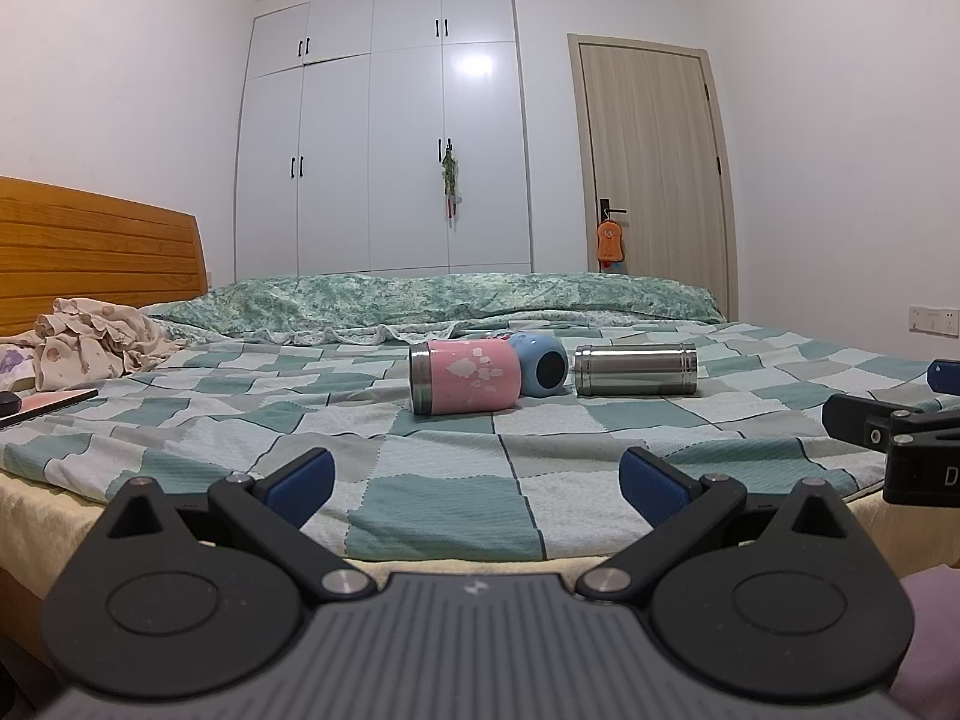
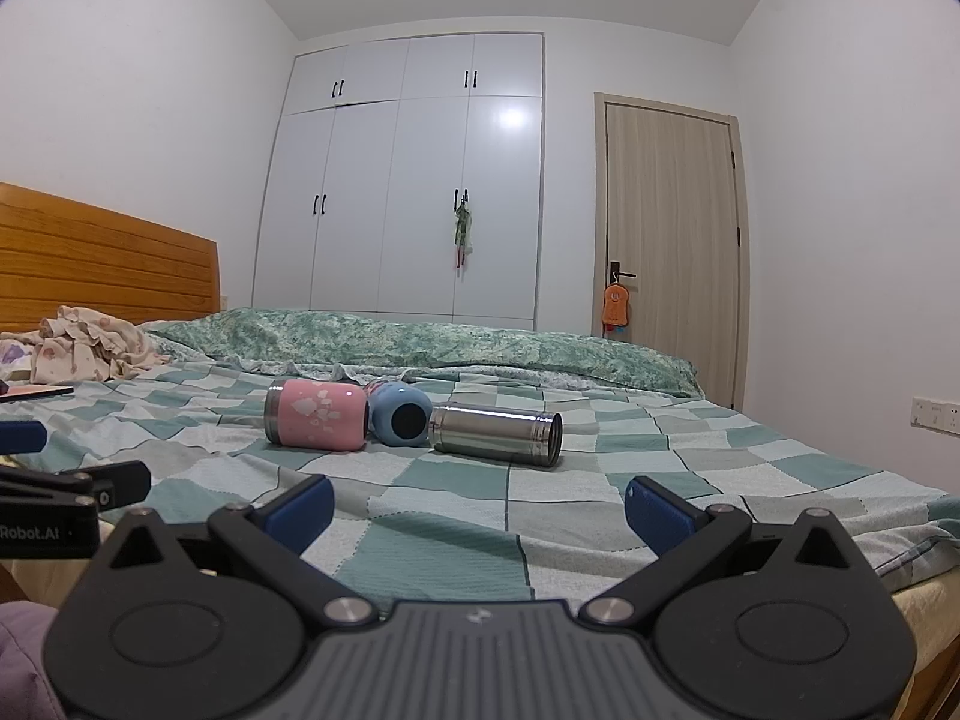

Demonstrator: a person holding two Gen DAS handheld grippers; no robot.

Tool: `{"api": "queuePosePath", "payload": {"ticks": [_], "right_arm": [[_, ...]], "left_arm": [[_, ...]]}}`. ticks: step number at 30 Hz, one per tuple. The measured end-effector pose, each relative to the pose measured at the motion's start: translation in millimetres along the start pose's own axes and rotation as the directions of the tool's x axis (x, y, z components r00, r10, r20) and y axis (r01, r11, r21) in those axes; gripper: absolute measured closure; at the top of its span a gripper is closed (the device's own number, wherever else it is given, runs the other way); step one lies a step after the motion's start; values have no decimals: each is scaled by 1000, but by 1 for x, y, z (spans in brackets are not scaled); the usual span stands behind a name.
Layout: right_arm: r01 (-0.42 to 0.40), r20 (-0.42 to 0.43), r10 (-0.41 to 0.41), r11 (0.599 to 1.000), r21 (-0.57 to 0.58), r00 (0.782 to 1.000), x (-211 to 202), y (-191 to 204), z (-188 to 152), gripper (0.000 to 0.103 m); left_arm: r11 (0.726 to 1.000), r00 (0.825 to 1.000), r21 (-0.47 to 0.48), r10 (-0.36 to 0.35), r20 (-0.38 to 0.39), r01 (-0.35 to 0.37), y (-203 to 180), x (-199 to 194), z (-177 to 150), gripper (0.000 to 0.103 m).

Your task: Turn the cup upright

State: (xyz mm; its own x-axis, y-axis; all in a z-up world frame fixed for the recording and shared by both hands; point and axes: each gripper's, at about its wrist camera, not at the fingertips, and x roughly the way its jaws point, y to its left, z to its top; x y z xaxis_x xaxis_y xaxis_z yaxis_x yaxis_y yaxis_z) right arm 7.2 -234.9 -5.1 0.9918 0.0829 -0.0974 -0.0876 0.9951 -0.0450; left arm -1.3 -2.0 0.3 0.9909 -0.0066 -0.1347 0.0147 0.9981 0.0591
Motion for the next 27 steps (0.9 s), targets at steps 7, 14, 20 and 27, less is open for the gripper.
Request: {"api": "queuePosePath", "payload": {"ticks": [7, 14, 20, 27], "right_arm": [[-50, -17, 50, 999, -5, 999, 2, 3, 12, 0], [-126, -31, 126, 992, -2, 992, 42, 17, 34, 0], [-168, -77, 170, 985, 33, 982, 97, 26, 43, 0], [-189, -133, 196, 980, 69, 972, 165, 30, 58, 0]], "left_arm": [[1000, 1000, 26, -8, -21, 9, 2, 4, 15, 0], [977, 1000, 214, -17, -16, 20, 14, 39, 61, 0], [932, 998, 361, -19, -61, 40, 15, 90, 79, 0], [857, 990, 504, -45, -135, 107, 11, 154, 90, 0]]}}
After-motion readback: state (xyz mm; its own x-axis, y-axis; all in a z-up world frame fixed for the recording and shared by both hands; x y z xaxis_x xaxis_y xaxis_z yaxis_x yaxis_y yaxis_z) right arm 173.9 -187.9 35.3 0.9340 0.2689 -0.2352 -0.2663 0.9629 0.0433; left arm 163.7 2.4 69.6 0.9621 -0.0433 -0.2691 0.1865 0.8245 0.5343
